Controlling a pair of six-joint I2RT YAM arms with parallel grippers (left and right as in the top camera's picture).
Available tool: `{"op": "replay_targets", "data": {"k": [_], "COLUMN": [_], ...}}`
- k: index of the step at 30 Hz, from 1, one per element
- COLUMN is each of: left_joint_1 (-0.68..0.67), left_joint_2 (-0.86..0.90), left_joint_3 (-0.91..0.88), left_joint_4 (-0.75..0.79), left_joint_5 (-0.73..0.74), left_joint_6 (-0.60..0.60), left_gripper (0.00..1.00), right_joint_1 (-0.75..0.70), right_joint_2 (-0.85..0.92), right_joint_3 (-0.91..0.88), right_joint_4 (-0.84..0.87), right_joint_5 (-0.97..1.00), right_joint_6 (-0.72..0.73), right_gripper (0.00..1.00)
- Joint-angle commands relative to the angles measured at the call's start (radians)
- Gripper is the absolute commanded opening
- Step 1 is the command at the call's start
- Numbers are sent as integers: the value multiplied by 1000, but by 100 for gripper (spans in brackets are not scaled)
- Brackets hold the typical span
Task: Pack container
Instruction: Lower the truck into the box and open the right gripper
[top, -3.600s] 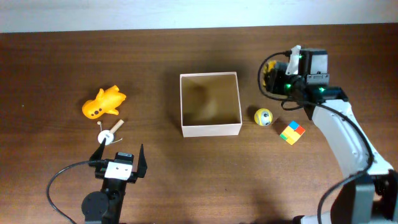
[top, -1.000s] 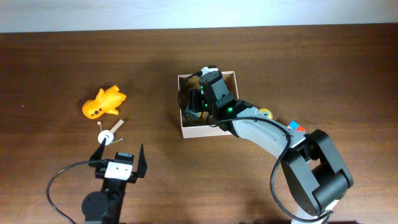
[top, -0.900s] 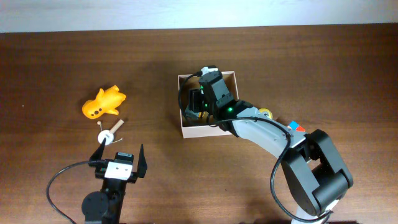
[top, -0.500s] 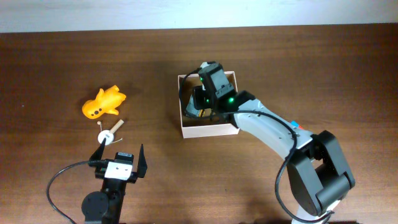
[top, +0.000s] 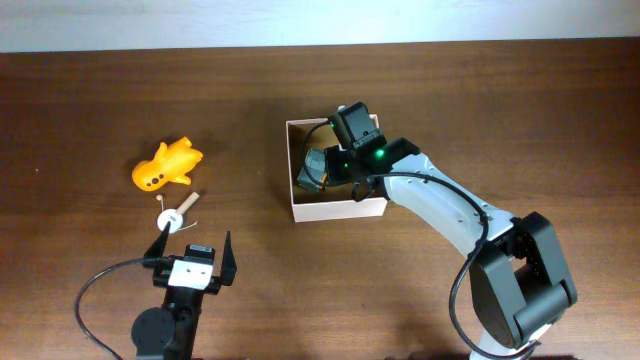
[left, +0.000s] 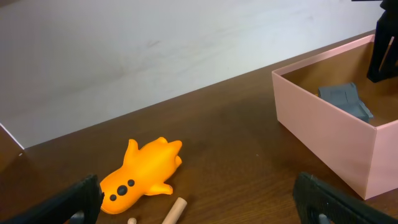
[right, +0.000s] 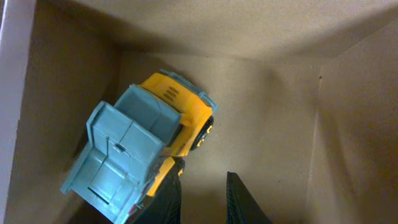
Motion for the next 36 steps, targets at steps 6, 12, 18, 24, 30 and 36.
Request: {"op": "replay_targets", "data": {"k": [6,12,18,24,30,36], "left_joint_1": [4,4,4,4,4,4], "left_joint_2": [-9,-9,-9,-9,-9,-9], "left_joint_3": [-7,-7,-7,-7,-7,-7], "left_joint_4": [-1,-1,-1,-1,-1,-1], "left_joint_5": [-7,-7,-7,-7,-7,-7], "left_joint_6": [12,12,12,12,12,12], "left_gripper": [99,99,99,99,99,99], "right_joint_1": [-3,-4,-4,-3,-3,-4], "right_joint_2": [24,80,112,119,119,120], "right_joint_3": [-2,-2,-2,-2,-2,-2], "right_joint_4": [15,58,116,198,253,288], "right_joint_5": [21,21,22,18,-13,-46], "right_joint_6": [19,33,33,33,32,29], "right_gripper": [19,18,18,18,19,18]}}
